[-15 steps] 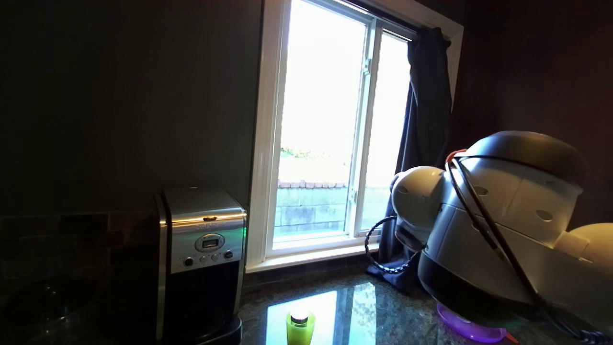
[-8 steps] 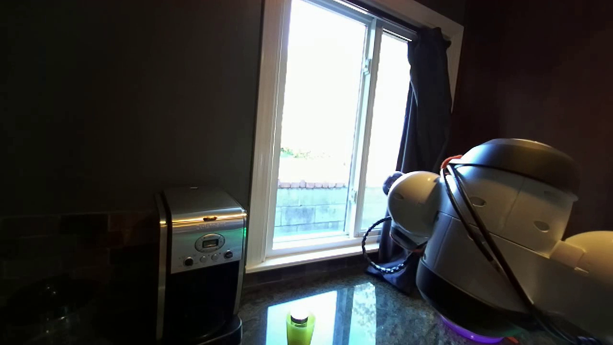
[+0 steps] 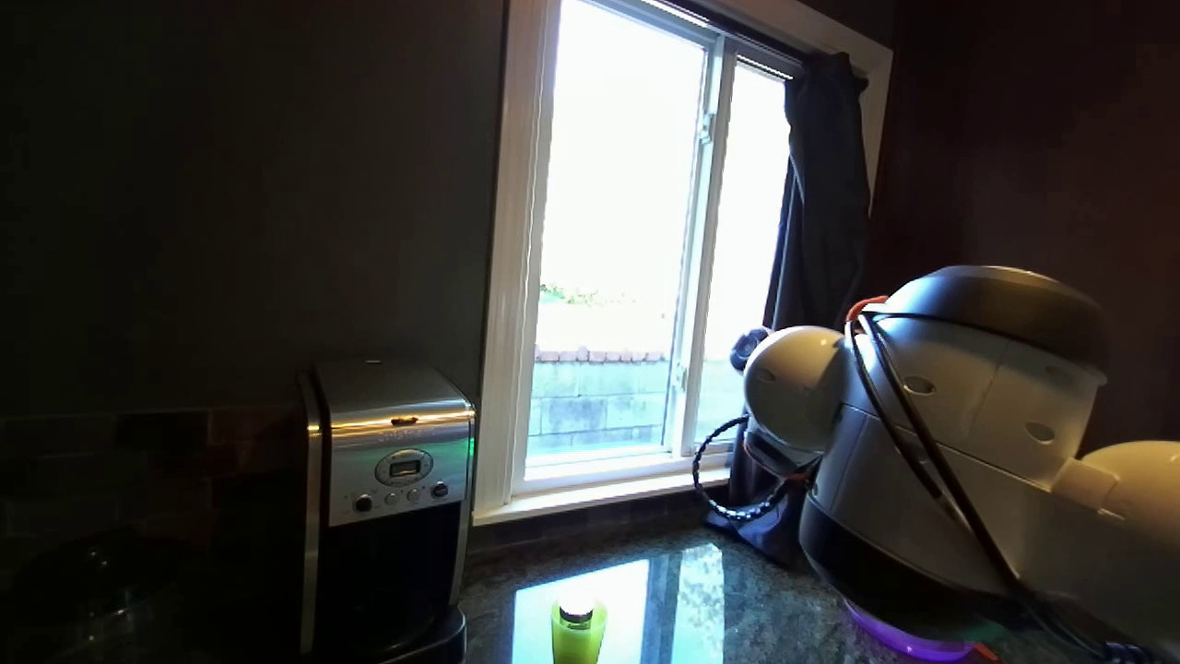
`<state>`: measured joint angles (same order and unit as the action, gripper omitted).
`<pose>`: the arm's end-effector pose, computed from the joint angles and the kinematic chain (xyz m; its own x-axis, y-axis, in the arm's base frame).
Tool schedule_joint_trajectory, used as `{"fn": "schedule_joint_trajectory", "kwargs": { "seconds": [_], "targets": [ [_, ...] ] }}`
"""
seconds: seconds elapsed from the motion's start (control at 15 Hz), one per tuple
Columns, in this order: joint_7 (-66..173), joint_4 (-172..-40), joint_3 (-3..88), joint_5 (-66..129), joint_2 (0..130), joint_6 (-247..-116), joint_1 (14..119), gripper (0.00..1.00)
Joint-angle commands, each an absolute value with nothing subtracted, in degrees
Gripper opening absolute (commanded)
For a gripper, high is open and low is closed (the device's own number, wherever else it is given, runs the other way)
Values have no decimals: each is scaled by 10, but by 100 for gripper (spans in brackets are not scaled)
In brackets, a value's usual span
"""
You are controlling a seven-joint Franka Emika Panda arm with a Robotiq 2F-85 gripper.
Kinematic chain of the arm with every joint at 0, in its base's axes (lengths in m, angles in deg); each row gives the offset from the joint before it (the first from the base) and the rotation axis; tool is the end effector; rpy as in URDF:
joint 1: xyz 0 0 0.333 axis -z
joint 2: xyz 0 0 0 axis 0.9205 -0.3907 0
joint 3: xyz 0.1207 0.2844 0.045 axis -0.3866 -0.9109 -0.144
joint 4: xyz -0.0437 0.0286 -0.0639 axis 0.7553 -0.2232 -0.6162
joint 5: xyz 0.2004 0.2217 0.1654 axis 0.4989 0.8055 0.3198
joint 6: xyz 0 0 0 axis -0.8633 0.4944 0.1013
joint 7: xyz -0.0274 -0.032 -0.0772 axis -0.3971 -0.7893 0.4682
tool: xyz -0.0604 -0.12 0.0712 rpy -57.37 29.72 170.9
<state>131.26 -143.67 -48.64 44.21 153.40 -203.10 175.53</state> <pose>0.5219 -0.1219 0.3809 -0.1524 -0.3482 0.9249 -0.9757 -0.0959 -0.1969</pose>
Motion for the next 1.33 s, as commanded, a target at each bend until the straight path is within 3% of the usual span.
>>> {"fn": "schedule_joint_trajectory", "kwargs": {
  "seconds": [0.0,1.27],
  "targets": [
    [1288,-1422,-490,435,1508,-2000,1770,24],
    [1265,-1341,-502,445,1467,-1854,1808,24]
  ]
}}
